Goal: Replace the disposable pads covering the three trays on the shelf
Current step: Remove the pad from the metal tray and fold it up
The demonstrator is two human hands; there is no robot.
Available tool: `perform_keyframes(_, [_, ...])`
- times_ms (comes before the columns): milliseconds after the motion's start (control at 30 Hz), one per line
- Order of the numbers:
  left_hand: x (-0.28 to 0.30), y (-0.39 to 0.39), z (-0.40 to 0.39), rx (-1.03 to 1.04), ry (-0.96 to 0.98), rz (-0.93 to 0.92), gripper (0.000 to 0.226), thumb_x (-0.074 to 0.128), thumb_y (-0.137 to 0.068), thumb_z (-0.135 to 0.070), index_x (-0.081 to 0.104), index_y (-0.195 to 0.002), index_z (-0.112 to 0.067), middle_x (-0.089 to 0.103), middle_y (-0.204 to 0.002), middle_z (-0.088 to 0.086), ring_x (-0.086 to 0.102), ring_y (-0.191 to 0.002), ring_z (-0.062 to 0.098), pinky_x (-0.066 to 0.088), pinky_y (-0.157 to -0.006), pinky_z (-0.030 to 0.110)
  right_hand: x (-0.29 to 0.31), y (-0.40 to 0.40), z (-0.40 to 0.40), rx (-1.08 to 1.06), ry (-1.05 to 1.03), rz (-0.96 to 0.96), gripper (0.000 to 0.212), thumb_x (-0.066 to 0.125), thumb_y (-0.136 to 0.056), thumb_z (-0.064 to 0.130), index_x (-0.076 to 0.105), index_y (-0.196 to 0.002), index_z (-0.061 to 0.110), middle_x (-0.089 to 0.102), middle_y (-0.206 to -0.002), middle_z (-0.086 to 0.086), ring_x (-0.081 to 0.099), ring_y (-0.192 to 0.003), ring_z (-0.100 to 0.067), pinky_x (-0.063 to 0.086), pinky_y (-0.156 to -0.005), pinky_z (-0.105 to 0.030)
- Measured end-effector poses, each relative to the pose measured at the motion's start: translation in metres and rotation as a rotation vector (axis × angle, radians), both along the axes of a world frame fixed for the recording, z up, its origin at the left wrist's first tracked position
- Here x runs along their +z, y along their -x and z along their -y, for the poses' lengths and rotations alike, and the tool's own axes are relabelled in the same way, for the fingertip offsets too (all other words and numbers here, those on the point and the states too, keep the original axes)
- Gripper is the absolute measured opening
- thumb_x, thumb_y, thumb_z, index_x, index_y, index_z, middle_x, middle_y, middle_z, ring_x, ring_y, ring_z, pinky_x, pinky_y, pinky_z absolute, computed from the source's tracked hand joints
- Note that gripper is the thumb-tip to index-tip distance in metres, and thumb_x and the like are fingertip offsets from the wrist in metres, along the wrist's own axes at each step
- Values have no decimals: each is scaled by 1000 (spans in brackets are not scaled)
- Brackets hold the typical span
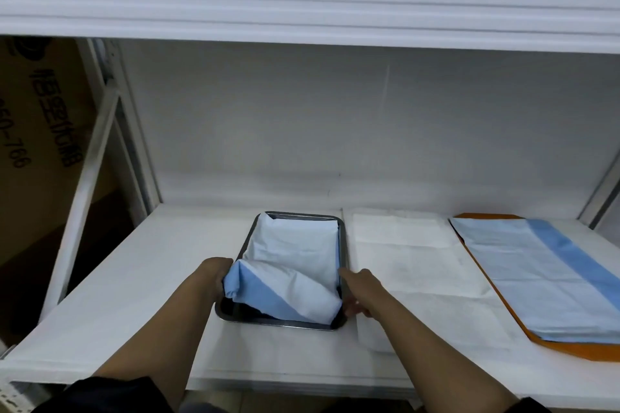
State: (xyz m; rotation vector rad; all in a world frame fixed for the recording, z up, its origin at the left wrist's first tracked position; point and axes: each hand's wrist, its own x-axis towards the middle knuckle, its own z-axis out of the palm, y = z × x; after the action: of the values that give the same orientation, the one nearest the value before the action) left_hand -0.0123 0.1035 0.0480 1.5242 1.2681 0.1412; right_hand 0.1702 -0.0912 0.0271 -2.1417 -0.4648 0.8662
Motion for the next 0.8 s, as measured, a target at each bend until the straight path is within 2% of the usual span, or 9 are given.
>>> perform_keyframes(67, [4,-7,5,-228,-166,-131,48,35,-99,-18,25,-146,-17,48,-133,5,58,-46,-1,47,-57,17,5,5,3,71,8,-48,35,53,-89,40,50,-99,6,59,-78,-9,58,-60,-20,33,-37,-13])
perform_keyframes(133, [4,4,-2,-180,-196,-265,49,43,-99,-20,31,-146,-8,53,-108,1,53,-66,4,39,-68,14,3,6,1,109,36,-7,36,54,-85,43,54,-96,9,62,-77,-7,61,-65,-20,46,-50,-17])
perform_keyframes(200, [12,7,-4,-294,-333,-447,53,56,-94,-16,38,-142,-2,59,-117,7,42,-87,8,31,-77,13,4,6,1,172,126,107,38,51,-83,49,56,-94,12,67,-78,-5,68,-70,-22,54,-71,-26])
perform_keyframes(300, [8,9,-7,-387,-400,-491,46,57,-94,-15,46,-136,0,55,-120,7,38,-91,10,26,-72,9,13,8,5,219,102,-5,35,50,-92,38,55,-111,9,66,-86,-12,68,-69,-19,42,-50,-16])
perform_keyframes(400, [4,14,-7,-420,-481,-479,9,63,-87,-8,58,-81,-5,49,-80,2,33,-65,11,33,-51,7,21,10,10,180,42,-138,30,56,-91,25,52,-111,3,63,-51,-8,59,-39,-12,29,-32,-8])
perform_keyframes(433, [5,15,-7,-466,-502,-492,20,65,-84,-6,50,-72,-10,45,-74,-1,35,-65,13,33,-50,7,22,10,9,176,25,-171,25,56,-91,22,50,-107,3,61,-44,-5,58,-36,-11,29,-31,-7])
perform_keyframes(500, [3,17,-9,-558,-514,-439,15,68,-82,-3,58,-92,-8,47,-87,0,38,-90,6,35,-60,6,18,10,9,169,48,-214,23,55,-90,24,49,-103,6,64,-49,-5,59,-38,-10,29,-34,-7])
perform_keyframes(567, [2,17,-11,-607,-495,-436,38,72,-79,-5,55,-113,-4,45,-100,2,39,-94,10,33,-71,7,18,15,8,197,102,-231,27,55,-89,33,49,-101,10,68,-62,-7,62,-48,-11,29,-38,-8])
perform_keyframes(800, [11,28,-3,-609,-539,-382,34,70,-68,-13,51,-96,-14,53,-94,3,45,-87,15,39,-74,21,17,22,9,165,47,-292,27,59,-88,29,57,-106,9,69,-77,-3,62,-58,-11,27,-45,-13])
